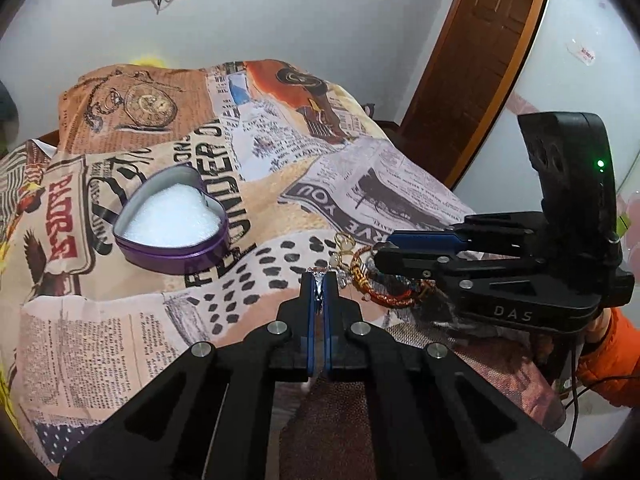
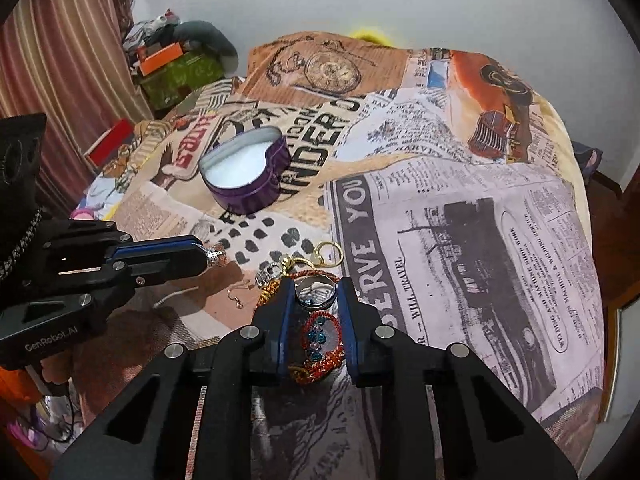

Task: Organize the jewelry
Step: 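Grasp a silver ring with the right gripper while the left gripper grasps a small jewelry piece, then lower the ring into the heart tin with the right gripper while the left releases its piece there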

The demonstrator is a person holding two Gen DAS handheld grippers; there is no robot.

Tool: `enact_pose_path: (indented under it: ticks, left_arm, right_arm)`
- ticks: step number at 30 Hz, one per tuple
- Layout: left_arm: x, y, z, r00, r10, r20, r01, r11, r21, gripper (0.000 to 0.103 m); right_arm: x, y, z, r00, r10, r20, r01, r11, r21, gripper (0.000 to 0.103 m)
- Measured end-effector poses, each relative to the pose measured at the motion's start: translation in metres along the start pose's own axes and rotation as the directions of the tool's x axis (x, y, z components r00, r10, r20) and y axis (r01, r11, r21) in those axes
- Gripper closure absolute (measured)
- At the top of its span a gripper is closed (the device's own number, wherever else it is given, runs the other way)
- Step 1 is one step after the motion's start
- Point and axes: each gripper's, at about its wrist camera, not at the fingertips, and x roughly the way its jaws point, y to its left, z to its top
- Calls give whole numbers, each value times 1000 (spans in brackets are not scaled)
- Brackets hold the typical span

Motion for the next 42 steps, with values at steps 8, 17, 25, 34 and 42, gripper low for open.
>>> enact_pose_path:
  ticks: [8, 17, 25, 34, 42]
  left_arm:
    - [-27, -2, 10, 997, 27, 68, -27, 1000, 6, 101]
    - [-60, 3, 27, 985, 79, 151, -82, 997, 16, 101]
    - [-81, 21, 40, 969, 124, 213, -129, 992, 9, 101]
    - [-72, 59, 47, 962, 179, 204, -177, 984, -29, 101]
    - [-40, 94, 55, 975, 173, 140, -164, 984, -76, 102]
  right_arm:
    - [-25, 12, 15, 997, -8, 75, 9, 1000, -1, 83]
    - [-49, 41, 38, 983, 10, 181, -4, 999, -33, 83]
    - [-40, 64, 53, 977, 48, 208, -36, 998, -57, 83]
    - [-11, 71, 72, 982, 54, 183, -42, 997, -67, 83]
    - [24, 72, 88, 992, 38, 124, -26, 995, -92, 83]
